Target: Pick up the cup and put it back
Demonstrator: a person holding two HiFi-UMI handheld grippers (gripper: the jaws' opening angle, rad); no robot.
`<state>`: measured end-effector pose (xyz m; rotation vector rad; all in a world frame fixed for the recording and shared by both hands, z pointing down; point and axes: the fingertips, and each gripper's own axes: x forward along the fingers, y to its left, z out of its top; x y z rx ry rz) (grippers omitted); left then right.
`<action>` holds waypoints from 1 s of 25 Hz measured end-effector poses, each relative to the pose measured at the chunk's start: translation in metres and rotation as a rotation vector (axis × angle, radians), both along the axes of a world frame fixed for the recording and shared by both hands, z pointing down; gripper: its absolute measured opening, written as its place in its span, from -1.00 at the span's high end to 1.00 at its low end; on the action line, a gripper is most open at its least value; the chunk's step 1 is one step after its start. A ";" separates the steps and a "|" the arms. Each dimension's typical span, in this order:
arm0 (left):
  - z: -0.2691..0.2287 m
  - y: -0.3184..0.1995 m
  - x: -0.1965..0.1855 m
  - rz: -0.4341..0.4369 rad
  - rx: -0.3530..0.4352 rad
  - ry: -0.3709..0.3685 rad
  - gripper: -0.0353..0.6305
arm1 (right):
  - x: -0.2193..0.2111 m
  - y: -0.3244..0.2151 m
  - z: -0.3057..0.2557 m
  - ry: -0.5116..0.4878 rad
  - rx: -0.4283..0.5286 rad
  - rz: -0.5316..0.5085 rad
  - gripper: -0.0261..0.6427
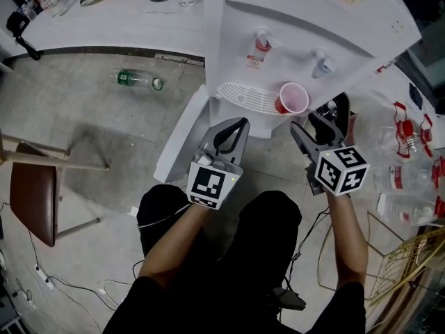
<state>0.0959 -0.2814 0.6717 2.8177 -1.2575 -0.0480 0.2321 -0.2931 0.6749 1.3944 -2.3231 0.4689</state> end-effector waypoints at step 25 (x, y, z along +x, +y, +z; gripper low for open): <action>-0.322 0.092 -0.003 -0.063 -0.276 -0.137 0.87 | -0.005 0.151 -0.225 -0.140 -0.392 0.190 0.94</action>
